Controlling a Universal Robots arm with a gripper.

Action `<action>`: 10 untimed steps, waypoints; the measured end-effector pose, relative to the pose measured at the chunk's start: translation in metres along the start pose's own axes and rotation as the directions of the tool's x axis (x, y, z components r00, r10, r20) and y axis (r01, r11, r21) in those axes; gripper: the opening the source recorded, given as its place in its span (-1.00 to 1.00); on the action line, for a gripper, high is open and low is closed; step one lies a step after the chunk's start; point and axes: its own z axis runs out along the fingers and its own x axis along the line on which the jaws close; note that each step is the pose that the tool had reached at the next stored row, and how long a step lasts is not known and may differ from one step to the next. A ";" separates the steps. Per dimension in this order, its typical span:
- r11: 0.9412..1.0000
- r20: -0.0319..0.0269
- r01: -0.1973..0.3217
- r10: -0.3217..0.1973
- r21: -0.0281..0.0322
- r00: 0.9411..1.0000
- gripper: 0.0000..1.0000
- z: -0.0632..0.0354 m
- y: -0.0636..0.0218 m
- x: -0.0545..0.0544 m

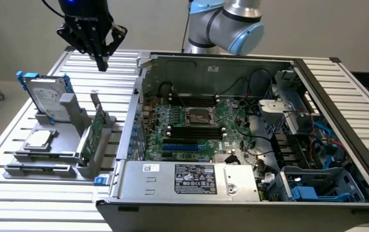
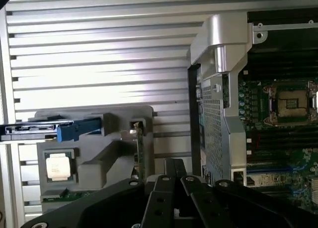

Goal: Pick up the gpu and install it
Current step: 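Reach for the gpu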

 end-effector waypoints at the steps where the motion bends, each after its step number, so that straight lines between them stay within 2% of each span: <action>1: 1.000 0.000 0.000 0.000 0.001 1.000 -0.79 0.0005 0.0002 0.005; 6: 1.000 -0.002 0.000 0.000 0.009 1.000 -0.79 0.0028 0.0007 0.027; 10: 1.000 -0.005 0.001 -0.001 0.021 1.000 -0.79 0.0039 0.0001 0.041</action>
